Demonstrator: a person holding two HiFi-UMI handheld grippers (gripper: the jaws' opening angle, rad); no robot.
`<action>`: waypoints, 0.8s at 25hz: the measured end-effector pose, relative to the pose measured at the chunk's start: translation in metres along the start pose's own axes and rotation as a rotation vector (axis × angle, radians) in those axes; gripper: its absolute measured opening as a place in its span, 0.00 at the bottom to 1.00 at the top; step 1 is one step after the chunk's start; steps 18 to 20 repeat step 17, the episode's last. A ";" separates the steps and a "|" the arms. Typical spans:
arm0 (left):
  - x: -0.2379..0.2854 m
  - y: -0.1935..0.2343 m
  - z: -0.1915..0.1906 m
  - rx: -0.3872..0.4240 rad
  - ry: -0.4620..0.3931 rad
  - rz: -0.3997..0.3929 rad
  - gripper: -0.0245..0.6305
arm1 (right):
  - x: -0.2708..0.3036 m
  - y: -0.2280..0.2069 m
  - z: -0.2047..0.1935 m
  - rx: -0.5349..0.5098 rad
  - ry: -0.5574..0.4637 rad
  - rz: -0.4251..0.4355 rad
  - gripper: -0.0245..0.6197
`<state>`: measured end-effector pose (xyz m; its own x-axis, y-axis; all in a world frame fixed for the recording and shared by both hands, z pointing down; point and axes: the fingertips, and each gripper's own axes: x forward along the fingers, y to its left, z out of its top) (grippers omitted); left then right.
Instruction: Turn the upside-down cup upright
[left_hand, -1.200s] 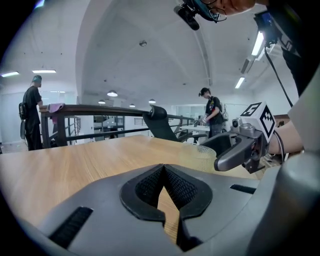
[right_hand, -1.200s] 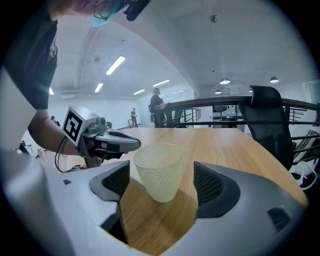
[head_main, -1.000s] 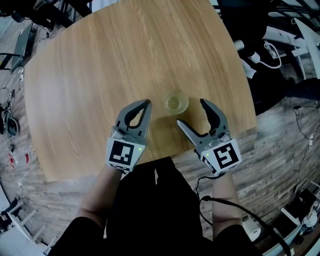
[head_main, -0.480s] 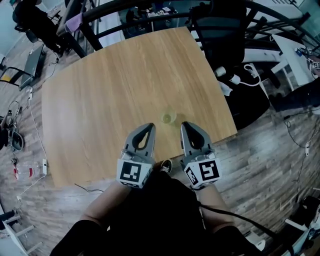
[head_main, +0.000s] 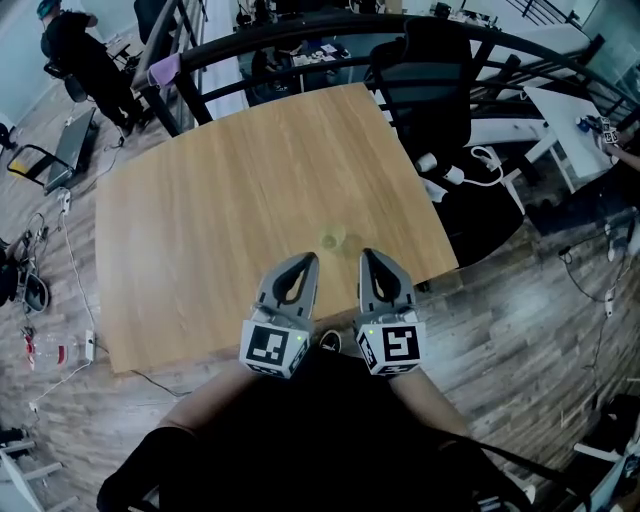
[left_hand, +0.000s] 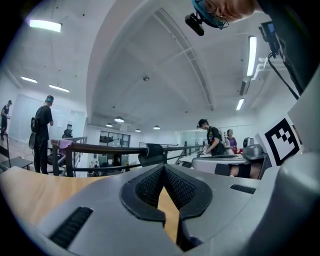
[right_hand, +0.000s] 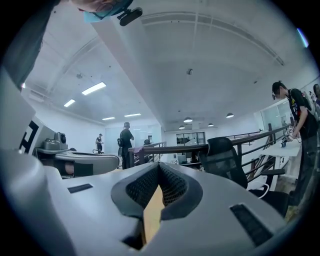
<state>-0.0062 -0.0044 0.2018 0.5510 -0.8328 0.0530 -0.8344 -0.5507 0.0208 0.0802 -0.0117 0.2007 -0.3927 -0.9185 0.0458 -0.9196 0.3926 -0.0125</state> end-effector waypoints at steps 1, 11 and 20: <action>-0.002 -0.003 0.002 -0.001 -0.004 0.002 0.05 | -0.003 0.001 0.004 -0.009 -0.006 0.001 0.06; -0.011 -0.013 0.020 0.027 -0.043 0.011 0.05 | -0.019 0.010 0.026 -0.036 -0.034 0.029 0.06; -0.016 -0.017 0.022 0.040 -0.051 0.016 0.05 | -0.023 0.013 0.030 -0.042 -0.047 0.040 0.06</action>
